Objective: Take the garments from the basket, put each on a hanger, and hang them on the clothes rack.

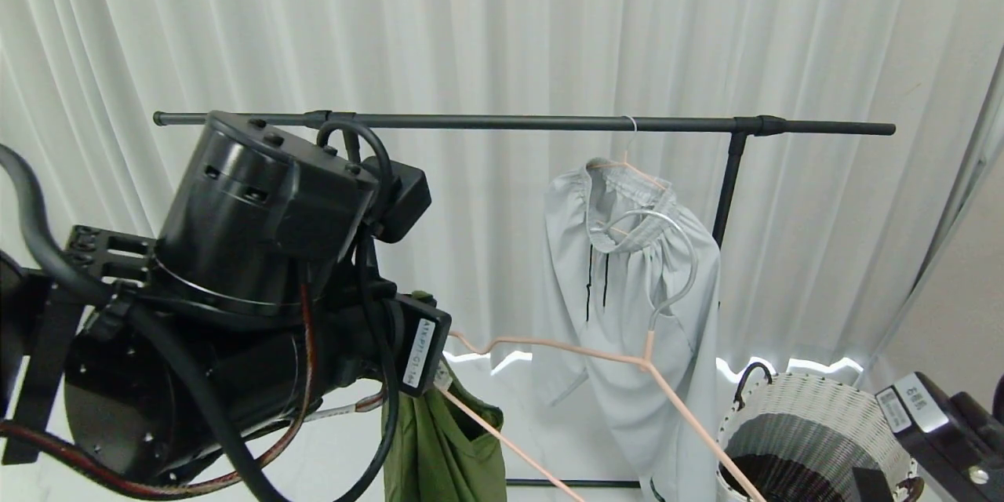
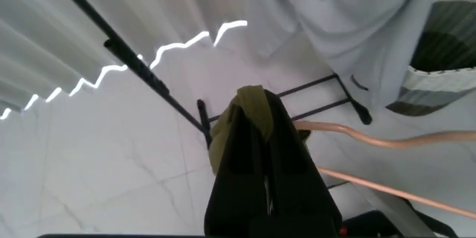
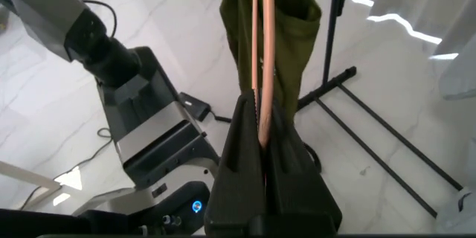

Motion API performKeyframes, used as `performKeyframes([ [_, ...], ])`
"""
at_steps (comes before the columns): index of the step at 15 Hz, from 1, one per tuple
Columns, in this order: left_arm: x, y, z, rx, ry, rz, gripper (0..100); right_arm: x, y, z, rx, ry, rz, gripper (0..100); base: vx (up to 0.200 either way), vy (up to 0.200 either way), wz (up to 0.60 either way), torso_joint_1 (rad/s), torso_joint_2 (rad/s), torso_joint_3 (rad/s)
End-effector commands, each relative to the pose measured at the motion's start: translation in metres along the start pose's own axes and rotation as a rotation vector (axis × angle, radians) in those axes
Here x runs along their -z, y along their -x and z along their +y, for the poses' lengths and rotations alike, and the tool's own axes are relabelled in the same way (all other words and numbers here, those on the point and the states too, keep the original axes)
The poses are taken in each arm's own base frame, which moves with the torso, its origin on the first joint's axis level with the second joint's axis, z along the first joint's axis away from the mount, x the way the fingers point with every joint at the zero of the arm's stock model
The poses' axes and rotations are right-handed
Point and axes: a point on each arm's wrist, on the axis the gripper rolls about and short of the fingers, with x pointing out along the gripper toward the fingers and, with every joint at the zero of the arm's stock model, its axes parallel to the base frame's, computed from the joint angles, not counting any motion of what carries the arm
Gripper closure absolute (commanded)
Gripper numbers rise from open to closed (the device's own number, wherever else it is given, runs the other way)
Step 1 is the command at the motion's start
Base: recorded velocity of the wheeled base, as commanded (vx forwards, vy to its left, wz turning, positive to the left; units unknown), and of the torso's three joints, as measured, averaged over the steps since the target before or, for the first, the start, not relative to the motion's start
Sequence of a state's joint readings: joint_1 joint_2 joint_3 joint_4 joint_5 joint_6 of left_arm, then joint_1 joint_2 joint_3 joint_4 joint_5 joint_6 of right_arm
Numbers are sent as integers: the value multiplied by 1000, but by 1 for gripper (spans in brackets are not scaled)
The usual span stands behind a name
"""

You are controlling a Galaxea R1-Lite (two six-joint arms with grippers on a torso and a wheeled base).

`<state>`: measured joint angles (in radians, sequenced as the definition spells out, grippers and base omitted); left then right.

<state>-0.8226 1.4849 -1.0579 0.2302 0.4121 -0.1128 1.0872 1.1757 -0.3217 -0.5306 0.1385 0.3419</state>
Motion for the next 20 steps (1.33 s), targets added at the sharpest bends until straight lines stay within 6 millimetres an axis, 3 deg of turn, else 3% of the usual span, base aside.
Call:
performKeyframes([
  [1,5,9,2,18,-35,-10,100,4,0,-1,-5,-3,22,100,0,0,0,0,0,0],
  [3,10,12,7,13,-125,-6,100,9,2,-2,-8,-5,32,100,0,0,0,0,0,0],
  [10,-2,12,3,140,-89,-121,100,7,-3,-2,-23,-3,44,100,0,0,0,0,0,0],
  [20,-4,13,-5,363,-180,-139,100,10,-33,-1,-51,6,64,100,0,0,0,0,0,0],
])
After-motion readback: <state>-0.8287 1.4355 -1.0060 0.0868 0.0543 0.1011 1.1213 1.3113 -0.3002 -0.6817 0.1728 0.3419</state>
